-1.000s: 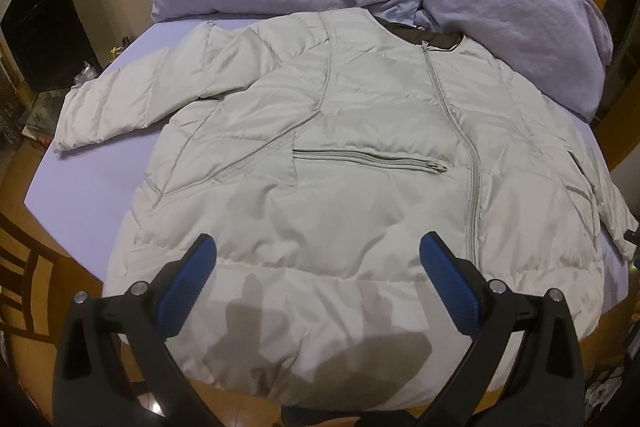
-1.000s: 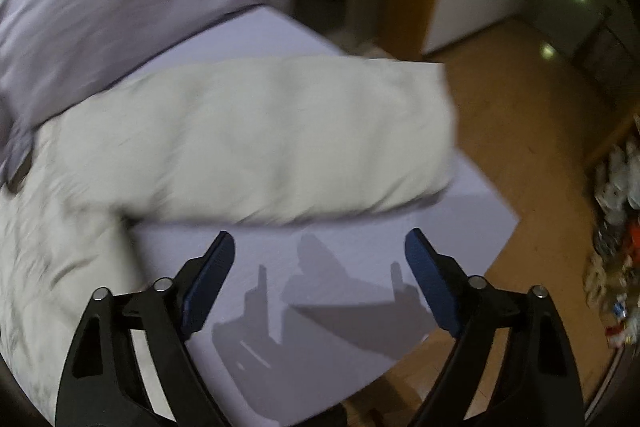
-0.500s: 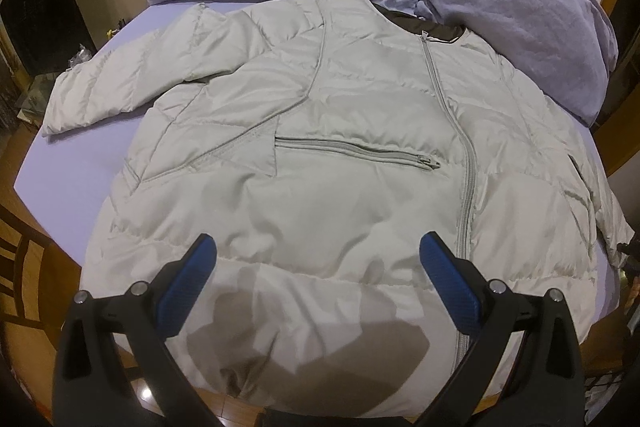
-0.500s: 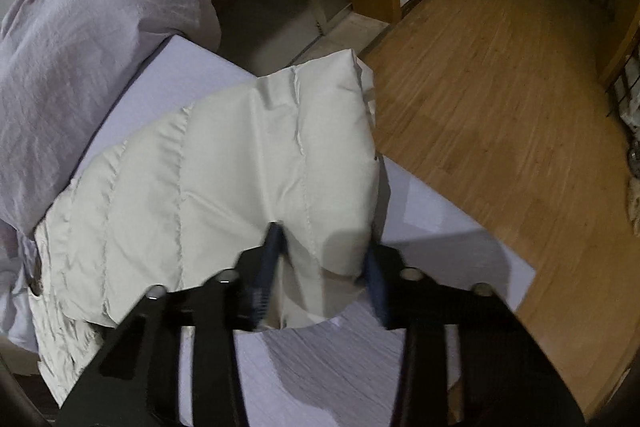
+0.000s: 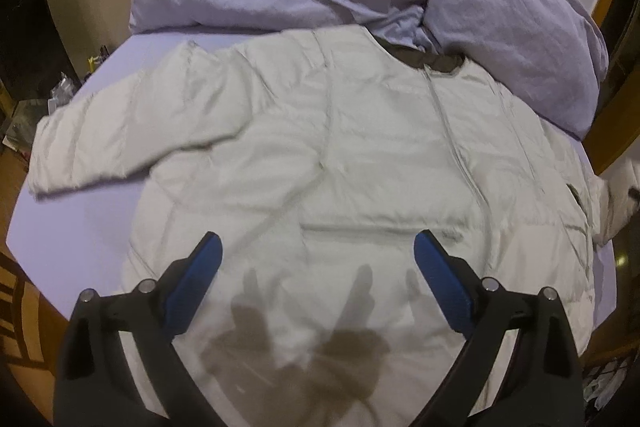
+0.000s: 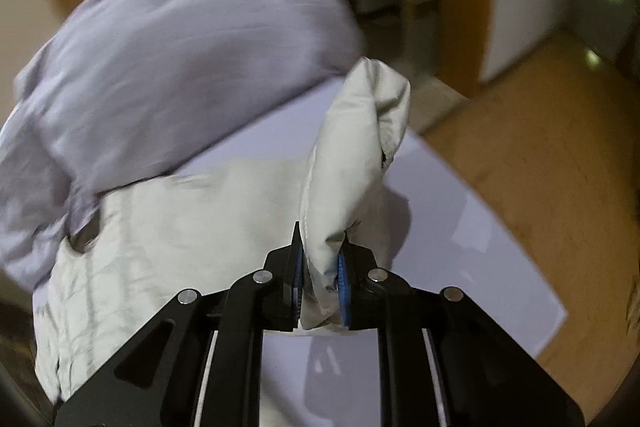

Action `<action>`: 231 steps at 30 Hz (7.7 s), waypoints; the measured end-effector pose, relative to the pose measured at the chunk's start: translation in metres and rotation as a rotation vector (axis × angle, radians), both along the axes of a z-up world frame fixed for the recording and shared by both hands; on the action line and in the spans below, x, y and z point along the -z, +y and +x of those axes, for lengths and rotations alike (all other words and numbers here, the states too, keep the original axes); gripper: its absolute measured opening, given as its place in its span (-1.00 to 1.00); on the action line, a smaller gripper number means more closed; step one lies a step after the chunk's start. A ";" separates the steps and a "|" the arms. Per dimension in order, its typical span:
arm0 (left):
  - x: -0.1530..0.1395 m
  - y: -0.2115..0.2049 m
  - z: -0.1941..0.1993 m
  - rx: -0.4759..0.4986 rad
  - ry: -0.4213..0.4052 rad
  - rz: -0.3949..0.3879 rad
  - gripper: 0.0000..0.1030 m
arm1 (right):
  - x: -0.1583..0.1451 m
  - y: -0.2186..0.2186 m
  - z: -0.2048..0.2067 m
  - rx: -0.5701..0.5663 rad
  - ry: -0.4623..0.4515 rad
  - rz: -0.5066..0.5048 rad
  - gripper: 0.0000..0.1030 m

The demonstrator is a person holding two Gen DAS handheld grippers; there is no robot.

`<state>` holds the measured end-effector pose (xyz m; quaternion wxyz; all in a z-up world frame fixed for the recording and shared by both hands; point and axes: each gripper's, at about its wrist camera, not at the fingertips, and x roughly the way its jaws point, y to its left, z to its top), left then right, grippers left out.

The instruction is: Fold large clothes

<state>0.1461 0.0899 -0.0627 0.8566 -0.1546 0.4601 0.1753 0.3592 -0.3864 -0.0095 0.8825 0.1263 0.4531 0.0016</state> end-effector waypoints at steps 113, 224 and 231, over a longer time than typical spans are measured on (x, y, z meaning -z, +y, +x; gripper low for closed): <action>-0.018 -0.059 0.174 0.167 -0.023 -0.135 -0.68 | 0.078 0.148 -0.019 -0.341 0.117 -0.147 0.93; -0.037 0.067 -0.085 -0.179 -0.083 -0.007 -0.83 | 0.015 0.067 -0.071 -0.611 0.038 0.132 -0.84; -0.075 0.089 -0.029 -0.148 -0.141 0.052 -0.83 | -0.011 0.090 -0.028 -0.569 -0.047 0.089 -0.83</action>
